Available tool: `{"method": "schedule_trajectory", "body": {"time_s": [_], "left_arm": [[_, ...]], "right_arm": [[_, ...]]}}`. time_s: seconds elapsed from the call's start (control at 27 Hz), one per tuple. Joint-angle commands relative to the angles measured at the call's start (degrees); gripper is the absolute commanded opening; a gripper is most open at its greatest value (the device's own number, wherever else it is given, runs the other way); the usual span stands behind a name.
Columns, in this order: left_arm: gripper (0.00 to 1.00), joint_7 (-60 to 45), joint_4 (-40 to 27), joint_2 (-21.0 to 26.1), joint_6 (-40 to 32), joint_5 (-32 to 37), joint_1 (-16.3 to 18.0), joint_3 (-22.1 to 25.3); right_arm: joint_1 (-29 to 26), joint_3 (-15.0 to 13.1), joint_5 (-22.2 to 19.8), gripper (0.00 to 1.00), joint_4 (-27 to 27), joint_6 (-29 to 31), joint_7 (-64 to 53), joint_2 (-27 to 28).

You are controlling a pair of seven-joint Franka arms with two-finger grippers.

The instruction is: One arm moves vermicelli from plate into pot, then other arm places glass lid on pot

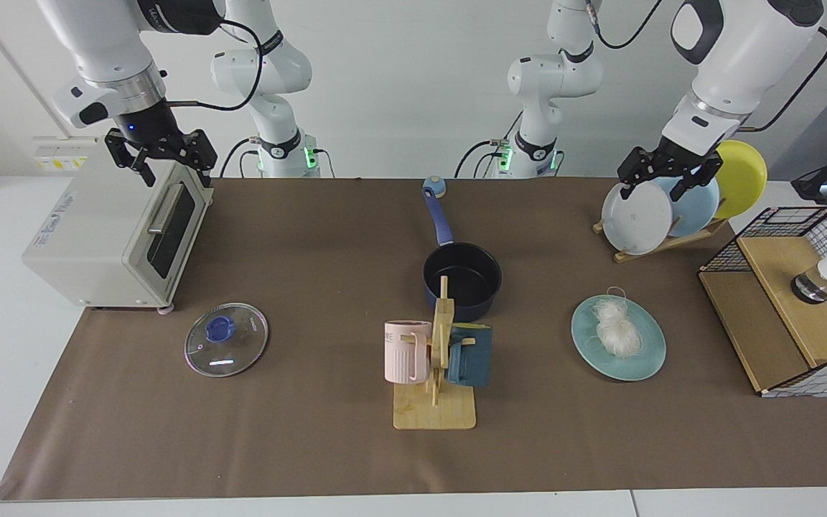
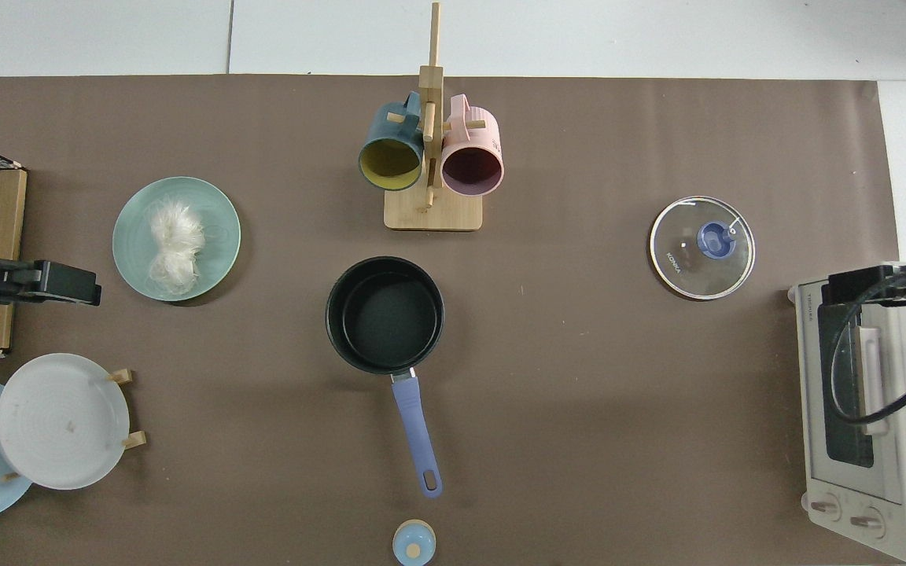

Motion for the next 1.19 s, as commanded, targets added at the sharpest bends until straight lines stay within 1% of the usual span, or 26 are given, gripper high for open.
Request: {"method": "schedule_trajectory", "body": {"time_s": [0.0, 0.07, 0.22, 0.33, 0.48, 0.63, 0.81, 0.93, 1.04, 1.15], "left_arm": [[1.0, -0.5, 0.9, 0.0, -0.7, 1.0, 0.1, -0.2], [1.0, -0.7, 1.0, 0.1, -0.4, 1.0, 0.1, -0.3], [1.0, -0.6, 1.0, 0.3, 2.0, 1.0, 0.1, -0.3], [1.0, -0.6, 0.7, 0.5, 6.9, 1.0, -0.2, -0.2], [1.0, -0.5, 0.7, 1.1, 12.2, 1.1, 0.4, -0.2], [1.0, -0.5, 1.0, 3.9, 17.4, 1.2, 0.4, 0.3], [1.0, -0.9, 1.2, 7.6, 20.8, 1.0, 0.3, 0.5], [1.0, -4.1, 1.3, 10.4, 23.8, 0.9, 0.2, 0.5], [1.0, -8.4, 1.4, 13.2, 26.5, 1.0, 0.1, 0.5], [1.0, -8.4, 1.1, 13.2, 27.0, 1.2, 0.5, 0.7]], "right_arm": [[-0.1, 0.0, 0.4, 1.0, 0.1, -0.6, -1.5, -0.5], [0.0, -0.1, 0.3, 1.0, 0.1, -1.8, -1.7, -1.0], [0.0, -0.1, 0.3, 1.0, 0.0, -2.1, -1.7, -1.7], [0.1, 0.3, 0.3, 1.0, 0.0, -2.2, -1.7, -1.7], [-0.1, 0.0, 0.2, 1.0, -0.1, -3.7, -1.4, -2.1], [0.0, 0.2, 0.2, 1.0, -0.3, -3.5, -1.8, -2.2], [0.5, 0.4, 0.6, 1.0, 0.0, -2.9, -1.4, -1.2], [0.5, 0.4, 0.2, 1.0, 0.4, -2.7, -1.3, 0.2], [0.8, 0.5, 1.0, 1.0, 0.7, -0.5, -1.2, 2.2], [1.1, 0.5, 1.1, 1.0, 0.7, 2.4, -1.2, 4.9]]}}
